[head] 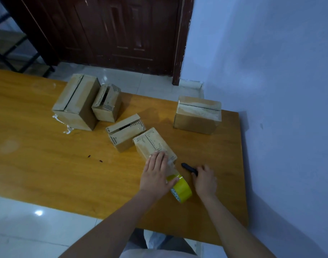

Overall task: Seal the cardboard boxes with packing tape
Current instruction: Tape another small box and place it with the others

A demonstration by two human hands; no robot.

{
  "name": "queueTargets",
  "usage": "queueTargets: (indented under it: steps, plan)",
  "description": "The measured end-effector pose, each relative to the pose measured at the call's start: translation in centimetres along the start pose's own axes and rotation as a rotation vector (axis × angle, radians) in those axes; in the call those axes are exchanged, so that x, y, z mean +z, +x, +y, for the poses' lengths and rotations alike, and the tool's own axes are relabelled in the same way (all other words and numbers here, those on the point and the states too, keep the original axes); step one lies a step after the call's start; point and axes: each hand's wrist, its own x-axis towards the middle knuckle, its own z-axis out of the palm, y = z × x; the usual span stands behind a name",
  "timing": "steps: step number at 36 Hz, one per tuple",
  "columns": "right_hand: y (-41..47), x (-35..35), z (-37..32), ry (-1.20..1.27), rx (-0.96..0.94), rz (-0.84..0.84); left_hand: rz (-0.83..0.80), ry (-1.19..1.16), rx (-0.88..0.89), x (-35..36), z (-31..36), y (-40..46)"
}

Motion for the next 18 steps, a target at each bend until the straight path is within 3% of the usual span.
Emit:
queueTargets:
  steps: [2, 5, 8, 11, 18]
  plan:
    - [0.0, -0.2, -0.3, 0.083, -0.014, 0.060, 0.000, -0.019, 0.016, 0.2, -0.1, 0.0]
    - [-0.4, -1.2, -1.1, 0.405, -0.113, 0.093, 0.007, -0.018, 0.028, 0.4, -0.1, 0.1]
    - [-1.3, -2.1, -2.4, 0.747, -0.153, -0.184, 0.001, -0.032, 0.010, 0.3, -0.1, 0.0]
    - [-1.8, -2.3, -3.3, 0.752, -0.186, -0.399, 0.057, -0.043, 0.033, 0.4, -0.2, -0.1]
    - [-1.8, -1.8, -3.4, 0.793, -0.191, -0.405, 0.285, -0.362, 0.022, 0.0, -0.9, 0.8]
